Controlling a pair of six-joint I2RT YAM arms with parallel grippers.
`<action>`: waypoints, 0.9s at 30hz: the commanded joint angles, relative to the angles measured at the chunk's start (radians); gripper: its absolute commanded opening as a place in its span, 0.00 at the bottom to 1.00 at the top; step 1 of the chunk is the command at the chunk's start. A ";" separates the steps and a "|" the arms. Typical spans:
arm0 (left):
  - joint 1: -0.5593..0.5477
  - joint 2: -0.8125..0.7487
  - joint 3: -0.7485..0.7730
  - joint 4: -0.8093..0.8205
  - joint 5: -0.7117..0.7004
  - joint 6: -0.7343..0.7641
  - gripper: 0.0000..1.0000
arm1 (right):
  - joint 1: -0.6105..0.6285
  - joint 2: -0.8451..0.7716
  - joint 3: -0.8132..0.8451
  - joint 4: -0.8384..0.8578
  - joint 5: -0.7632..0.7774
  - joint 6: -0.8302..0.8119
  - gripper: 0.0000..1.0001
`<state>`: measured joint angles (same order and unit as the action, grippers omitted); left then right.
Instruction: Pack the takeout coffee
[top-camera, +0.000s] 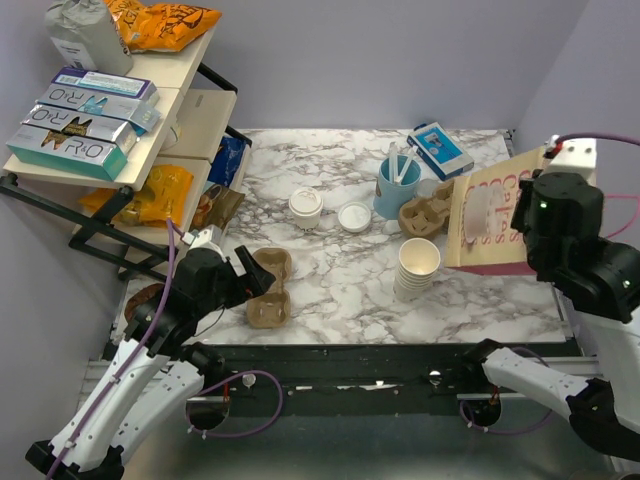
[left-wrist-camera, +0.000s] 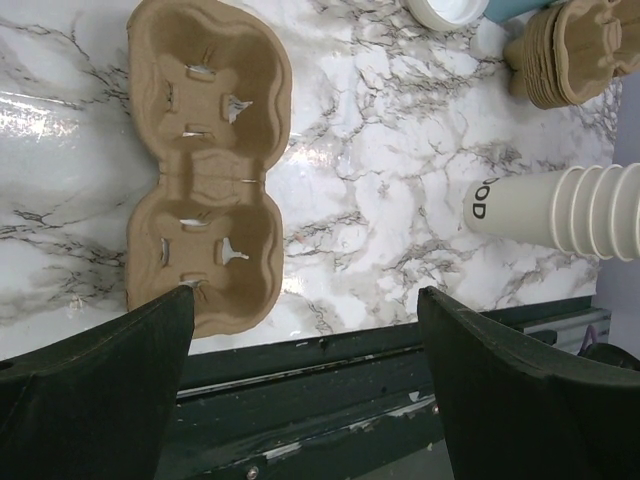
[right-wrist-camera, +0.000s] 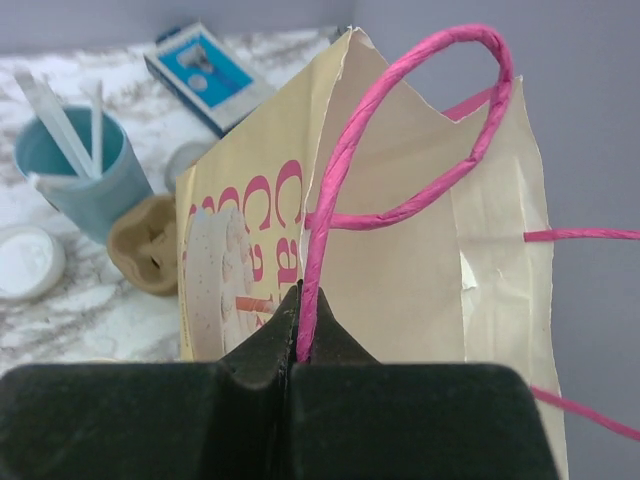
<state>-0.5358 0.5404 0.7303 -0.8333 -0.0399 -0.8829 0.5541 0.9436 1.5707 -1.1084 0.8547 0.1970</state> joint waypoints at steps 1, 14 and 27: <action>0.005 0.009 -0.005 0.028 0.021 0.018 0.99 | -0.005 0.000 0.161 0.111 -0.035 -0.328 0.01; 0.005 0.044 0.001 0.037 0.020 0.015 0.99 | 0.117 0.253 0.403 0.355 -0.410 -0.453 0.01; 0.005 0.012 0.034 -0.004 -0.032 -0.016 0.99 | 0.527 0.581 0.466 0.737 0.069 -0.720 0.01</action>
<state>-0.5358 0.5789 0.7307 -0.8085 -0.0368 -0.8890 1.0164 1.4876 2.0113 -0.4549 0.7498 -0.4915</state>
